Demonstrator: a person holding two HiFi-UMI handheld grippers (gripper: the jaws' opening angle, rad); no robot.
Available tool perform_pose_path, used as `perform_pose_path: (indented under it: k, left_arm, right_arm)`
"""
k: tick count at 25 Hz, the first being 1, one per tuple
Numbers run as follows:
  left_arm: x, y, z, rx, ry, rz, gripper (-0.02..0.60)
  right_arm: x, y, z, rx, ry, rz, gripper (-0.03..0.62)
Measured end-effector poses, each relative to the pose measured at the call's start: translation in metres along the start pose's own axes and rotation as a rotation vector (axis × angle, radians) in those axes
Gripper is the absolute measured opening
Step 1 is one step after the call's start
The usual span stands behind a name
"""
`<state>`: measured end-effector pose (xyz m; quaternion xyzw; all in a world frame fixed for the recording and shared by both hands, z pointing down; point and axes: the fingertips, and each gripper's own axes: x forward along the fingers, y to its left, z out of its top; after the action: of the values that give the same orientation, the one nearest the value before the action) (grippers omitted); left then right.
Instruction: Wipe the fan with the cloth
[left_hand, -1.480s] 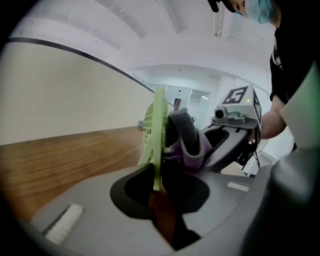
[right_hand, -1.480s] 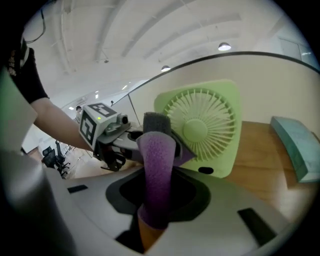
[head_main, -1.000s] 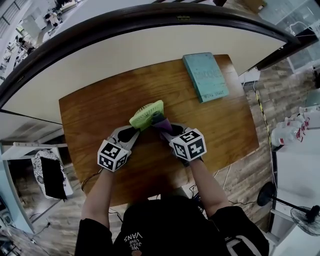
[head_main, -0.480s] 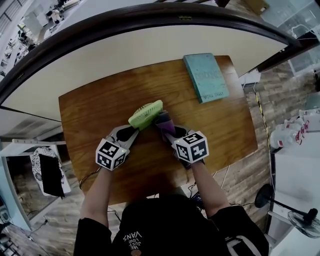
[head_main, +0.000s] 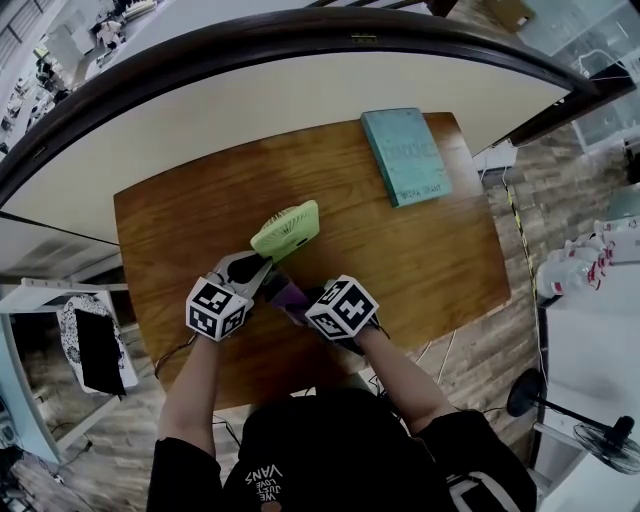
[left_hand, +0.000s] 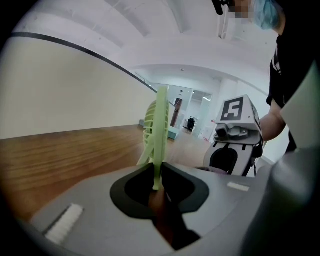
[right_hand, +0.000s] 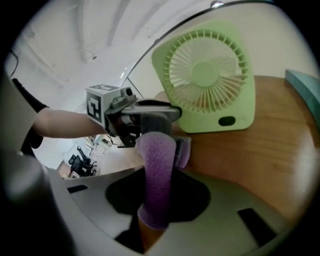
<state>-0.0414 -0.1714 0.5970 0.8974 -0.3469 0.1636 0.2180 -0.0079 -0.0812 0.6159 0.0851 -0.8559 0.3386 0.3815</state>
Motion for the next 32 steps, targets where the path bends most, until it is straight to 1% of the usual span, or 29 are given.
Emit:
perform_pose_path:
  k: [2,6,9,15,22,26,30,32]
  left_arm:
    - [0.0,-0.001,0.0,0.003,-0.001,0.004,0.06]
    - [0.0,0.0,0.0,0.006,-0.002,0.012,0.06]
    - [0.0,0.0,-0.001,0.002,-0.004,0.017,0.06]
    - [-0.001,0.001,0.0,-0.002,-0.005,0.021,0.06]
    - [-0.002,0.002,-0.001,-0.01,-0.009,0.03,0.06]
    - [-0.002,0.003,0.0,-0.027,-0.015,0.038,0.061]
    - [-0.002,0.003,-0.001,-0.068,-0.024,0.054,0.061]
    - [-0.006,0.003,0.001,-0.1,-0.038,0.071,0.061]
  right_arm:
    - [0.005,-0.005,0.002,0.049,-0.013,0.024,0.103]
    - [0.002,-0.022,0.013,0.172,-0.084,0.055,0.103]
    - [-0.002,-0.032,0.016,0.222,-0.108,0.059,0.103]
    - [-0.024,-0.063,0.022,0.254,-0.166,-0.009,0.103]
    - [-0.06,-0.11,0.019,0.342,-0.241,-0.114,0.103]
    - [-0.068,-0.122,0.016,0.35,-0.26,-0.153,0.103]
    - [-0.072,-0.119,0.015,0.31,-0.267,-0.191,0.103]
    - [-0.076,-0.115,0.017,0.27,-0.277,-0.209,0.103]
